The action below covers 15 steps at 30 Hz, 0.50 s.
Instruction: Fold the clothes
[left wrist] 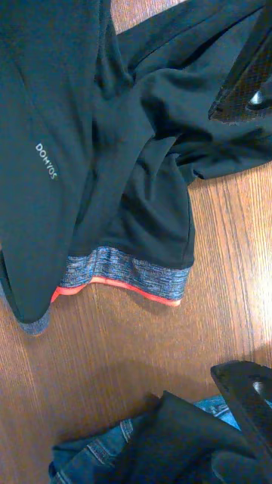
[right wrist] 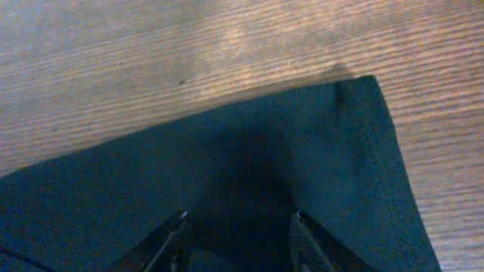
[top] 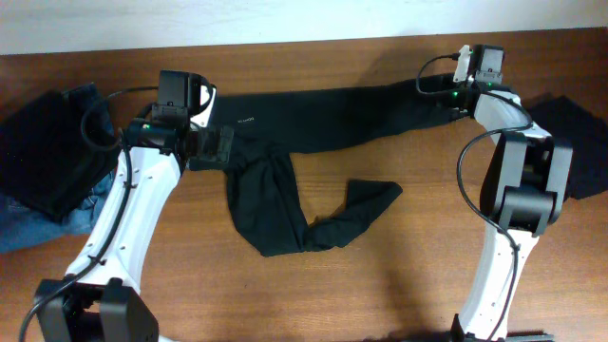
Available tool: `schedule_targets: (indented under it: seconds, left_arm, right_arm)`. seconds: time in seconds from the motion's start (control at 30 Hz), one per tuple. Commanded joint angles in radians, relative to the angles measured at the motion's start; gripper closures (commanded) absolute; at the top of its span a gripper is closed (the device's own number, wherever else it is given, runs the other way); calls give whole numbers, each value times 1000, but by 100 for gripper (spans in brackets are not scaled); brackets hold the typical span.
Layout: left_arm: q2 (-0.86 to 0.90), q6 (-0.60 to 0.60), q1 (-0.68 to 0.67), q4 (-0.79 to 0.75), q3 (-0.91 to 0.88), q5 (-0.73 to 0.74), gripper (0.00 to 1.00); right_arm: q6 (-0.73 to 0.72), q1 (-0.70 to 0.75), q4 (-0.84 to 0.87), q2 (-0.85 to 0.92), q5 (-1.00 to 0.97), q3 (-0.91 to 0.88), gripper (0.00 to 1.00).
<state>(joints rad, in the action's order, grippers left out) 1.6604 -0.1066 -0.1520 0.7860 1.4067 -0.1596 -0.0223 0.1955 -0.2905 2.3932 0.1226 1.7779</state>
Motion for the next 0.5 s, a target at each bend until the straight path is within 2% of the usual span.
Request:
schedule_targets:
  seconds: [0.0, 0.07, 0.13, 0.17, 0.27, 0.47]
  left_arm:
    - [-23, 17, -2, 2, 11, 14, 1]
    - [-23, 17, -2, 5, 11, 14, 1]
    - [-23, 17, -2, 16, 11, 14, 1]
    - [-23, 16, -2, 19, 11, 14, 1]
    - [-23, 16, -2, 35, 11, 13, 1]
    - [-22, 17, 31, 57, 9, 14, 1]
  right_arm:
    - [-5, 3, 13, 43, -3, -2, 53]
    - [-12, 8, 11, 43, -3, 13, 49]
    - [-12, 14, -12, 41, 3, 45, 27]
    - [-12, 14, -20, 40, 5, 52, 24]
    - [-7, 13, -104, 26, 17, 122, 2]
    - [-8, 1, -276, -52, 59, 296, 1]
